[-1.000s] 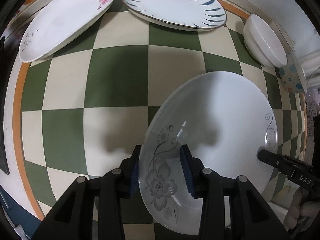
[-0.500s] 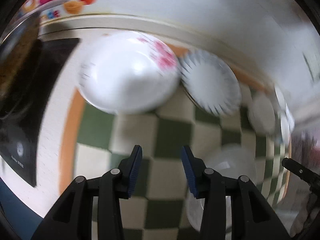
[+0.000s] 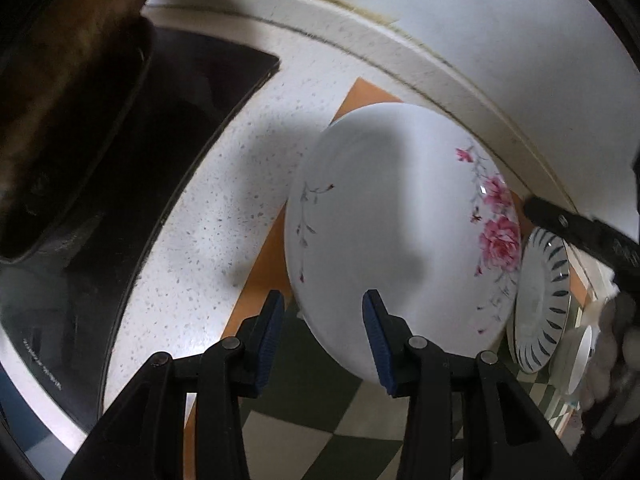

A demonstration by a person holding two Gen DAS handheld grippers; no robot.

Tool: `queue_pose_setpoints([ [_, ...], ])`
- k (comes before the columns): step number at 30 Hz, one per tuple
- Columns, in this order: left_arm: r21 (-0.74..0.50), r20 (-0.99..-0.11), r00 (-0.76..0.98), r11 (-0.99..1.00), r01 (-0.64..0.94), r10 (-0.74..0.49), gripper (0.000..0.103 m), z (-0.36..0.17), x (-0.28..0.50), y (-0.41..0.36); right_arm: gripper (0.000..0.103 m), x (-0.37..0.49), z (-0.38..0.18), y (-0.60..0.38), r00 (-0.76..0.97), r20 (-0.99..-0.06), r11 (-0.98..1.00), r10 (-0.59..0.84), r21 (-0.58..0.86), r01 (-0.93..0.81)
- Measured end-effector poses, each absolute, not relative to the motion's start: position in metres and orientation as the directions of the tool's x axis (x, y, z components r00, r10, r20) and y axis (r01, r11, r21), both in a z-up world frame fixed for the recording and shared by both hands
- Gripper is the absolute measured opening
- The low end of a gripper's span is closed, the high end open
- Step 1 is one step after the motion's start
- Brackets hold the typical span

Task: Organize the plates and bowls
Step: 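Move both tools to the pink-flowered plate and grasp its rim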

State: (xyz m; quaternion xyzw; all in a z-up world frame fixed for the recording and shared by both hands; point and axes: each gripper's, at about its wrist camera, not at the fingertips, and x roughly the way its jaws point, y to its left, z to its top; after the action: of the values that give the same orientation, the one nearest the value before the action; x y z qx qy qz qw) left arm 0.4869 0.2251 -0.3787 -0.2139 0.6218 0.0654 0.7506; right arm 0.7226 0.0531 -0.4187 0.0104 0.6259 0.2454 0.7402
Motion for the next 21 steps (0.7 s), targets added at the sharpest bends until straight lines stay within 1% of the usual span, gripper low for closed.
queue_pose_setpoints([
  [3, -0.267, -0.958, 0.202, 0.892, -0.366, -0.204, 0.038, -0.390, 0.490, 0.230, 0.040, 0.735, -0.438, 0.060, 0.065, -0.932, 0.883, 0.356, 0.312, -0.351],
  [4, -0.275, -0.956, 0.200, 0.890, -0.364, -0.214, 0.038, -0.392, 0.494, 0.229, 0.038, 0.739, -0.446, 0.063, 0.045, -0.937, 0.885, 0.345, 0.309, -0.347],
  [6, -0.294, -0.951, 0.204, 0.887, -0.356, -0.233, 0.031, -0.397, 0.498, 0.230, 0.027, 0.744, -0.458, 0.065, 0.010, -0.939, 0.884, 0.343, 0.320, -0.341],
  [7, -0.290, -0.952, 0.203, 0.889, -0.353, -0.230, 0.031, -0.398, 0.500, 0.230, 0.022, 0.745, -0.460, 0.063, 0.002, -0.935, 0.880, 0.356, 0.334, -0.338],
  [15, -0.283, -0.951, 0.219, 0.894, -0.347, -0.216, 0.030, -0.399, 0.505, 0.240, 0.018, 0.739, -0.462, 0.050, -0.010, -0.920, 0.870, 0.391, 0.373, -0.323],
  [21, -0.284, -0.947, 0.238, 0.908, -0.308, -0.215, 0.030, -0.382, 0.501, 0.239, 0.016, 0.721, -0.453, 0.029, -0.008, -0.910, 0.873, 0.414, 0.399, -0.281],
])
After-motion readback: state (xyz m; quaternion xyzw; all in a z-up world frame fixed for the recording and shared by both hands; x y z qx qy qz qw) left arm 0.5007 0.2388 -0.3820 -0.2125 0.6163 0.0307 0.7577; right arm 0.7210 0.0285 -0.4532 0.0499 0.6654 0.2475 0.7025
